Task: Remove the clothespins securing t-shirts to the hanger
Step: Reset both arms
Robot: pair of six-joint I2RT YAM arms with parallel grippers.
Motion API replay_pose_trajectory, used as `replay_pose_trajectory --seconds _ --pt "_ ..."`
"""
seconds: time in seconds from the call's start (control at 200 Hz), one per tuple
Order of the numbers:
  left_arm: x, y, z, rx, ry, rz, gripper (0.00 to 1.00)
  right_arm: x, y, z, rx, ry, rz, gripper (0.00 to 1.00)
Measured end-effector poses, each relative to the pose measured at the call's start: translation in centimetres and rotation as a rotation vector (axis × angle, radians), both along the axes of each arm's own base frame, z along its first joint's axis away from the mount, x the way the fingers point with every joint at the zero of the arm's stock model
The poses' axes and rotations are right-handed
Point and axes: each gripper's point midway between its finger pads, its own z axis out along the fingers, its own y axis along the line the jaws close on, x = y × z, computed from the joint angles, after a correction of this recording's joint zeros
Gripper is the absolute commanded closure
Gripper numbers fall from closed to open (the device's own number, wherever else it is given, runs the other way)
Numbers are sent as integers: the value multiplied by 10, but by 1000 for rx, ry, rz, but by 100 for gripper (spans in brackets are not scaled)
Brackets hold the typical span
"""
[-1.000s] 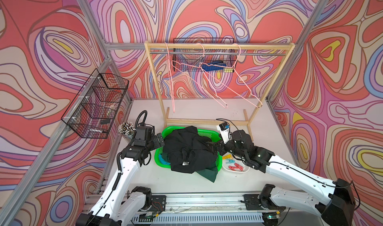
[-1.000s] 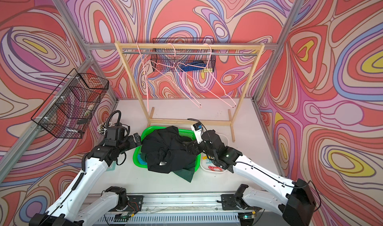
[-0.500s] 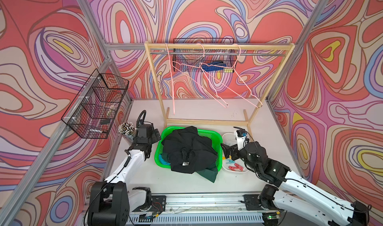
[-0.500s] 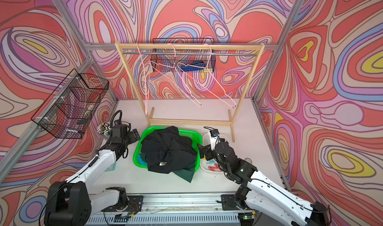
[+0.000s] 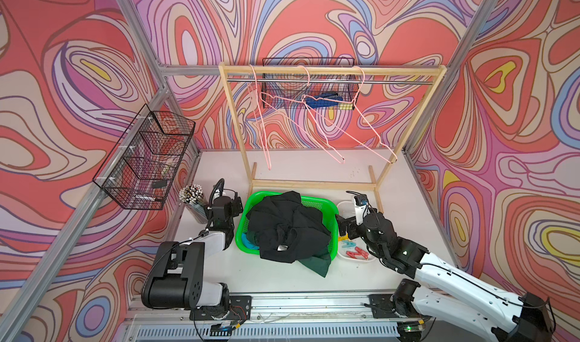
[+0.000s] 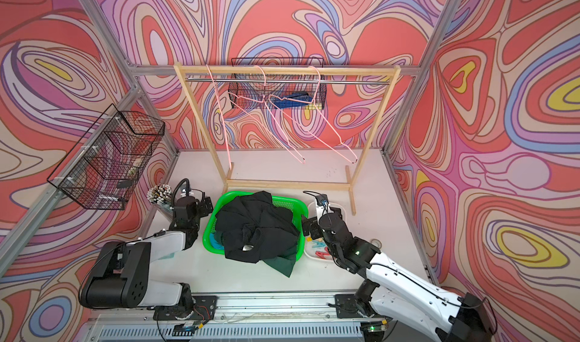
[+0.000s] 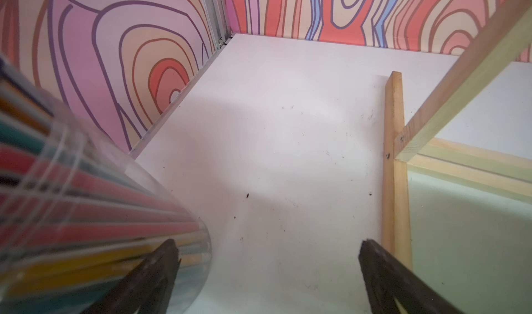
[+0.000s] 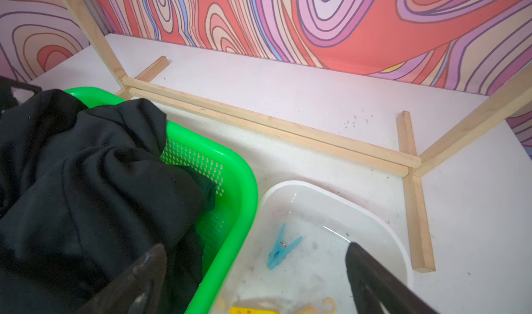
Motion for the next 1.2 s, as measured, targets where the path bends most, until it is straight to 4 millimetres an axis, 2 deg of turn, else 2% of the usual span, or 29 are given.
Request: replay_pose_trajectory --seconds 0.095,0.215,0.351,0.481,0.621,0.811,0.987,1.117,1.202 --pt "-8 -5 -18 6 34 -39 0 8 -11 -1 8 -11 -44 2" --pt "0 -9 -22 12 14 -68 0 19 -27 -2 18 -36 -102 1" --pt "3 -10 -18 18 -5 -76 0 28 -48 -7 14 -75 -167 2" --pt "7 -15 -15 19 -12 -105 0 43 -80 -11 22 -111 -272 2" --pt "12 -17 -9 19 -30 -117 0 57 -109 -24 23 -111 -365 2" --pt "13 -17 -8 20 -31 -122 0 74 -131 -41 -11 -93 -437 2" --pt "13 -17 -8 21 -31 -123 0 88 -162 -50 -12 -102 -526 2" --pt "13 -17 -8 22 -30 -123 0 94 -181 -57 6 -124 -572 2" --pt "13 -17 -8 23 -30 -124 0 95 -186 -66 5 -153 -582 2"
